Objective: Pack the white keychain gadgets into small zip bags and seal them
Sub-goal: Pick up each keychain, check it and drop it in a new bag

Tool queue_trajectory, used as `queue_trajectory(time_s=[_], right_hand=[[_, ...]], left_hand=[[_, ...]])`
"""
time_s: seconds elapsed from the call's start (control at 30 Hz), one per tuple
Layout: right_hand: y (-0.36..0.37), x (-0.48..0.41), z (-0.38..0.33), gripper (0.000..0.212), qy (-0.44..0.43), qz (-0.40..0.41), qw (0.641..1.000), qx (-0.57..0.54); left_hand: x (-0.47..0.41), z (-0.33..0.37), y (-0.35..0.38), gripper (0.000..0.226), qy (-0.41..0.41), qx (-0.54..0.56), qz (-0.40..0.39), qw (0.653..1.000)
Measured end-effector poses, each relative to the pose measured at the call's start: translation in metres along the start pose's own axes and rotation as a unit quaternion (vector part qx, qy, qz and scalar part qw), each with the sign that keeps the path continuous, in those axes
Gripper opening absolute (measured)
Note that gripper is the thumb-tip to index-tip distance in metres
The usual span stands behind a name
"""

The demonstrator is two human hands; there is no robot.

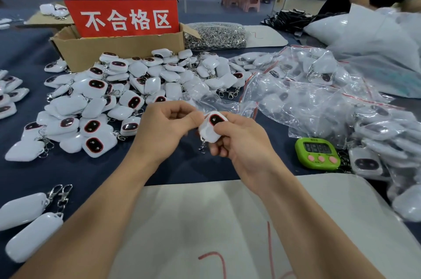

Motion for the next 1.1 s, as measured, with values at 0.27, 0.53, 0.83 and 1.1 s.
queue_trajectory(time_s=[0.27,0.53,0.83,1.1], right_hand=[[-0.0027,0.0005,0.0016,0.022,-0.018,-0.026,0.998,0.047],[-0.0009,-0.0006,0.0029,0.026,-0.021,-0.034,0.997,0.064],[-0.0069,-0.0028,0.0029,0.024,-0.031,0.025,0.999,0.017],[-0.0041,-0.0004,0.0019,0.019,-0.031,0.014,0.998,0.043]], left_hand=[[0.0021,0.0042,-0.0016,0.016,-0.015,0.045,-0.051,0.998],[0.0028,0.0080,0.0002,0.022,-0.002,0.052,-0.055,0.997],[0.0015,0.0071,0.0001,0.013,-0.052,0.088,0.000,0.995],[0.0004,0.0002,0.0010,0.019,-0.072,0.079,0.020,0.994]])
Point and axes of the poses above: each hand's wrist, its own x-axis away from the middle knuckle, its own y-axis out of the palm, z = x × y, the point moved 1 cm from there along -x, towards the middle knuckle, and after that the axes turned 3 degrees about x, right-handed, at the moved point
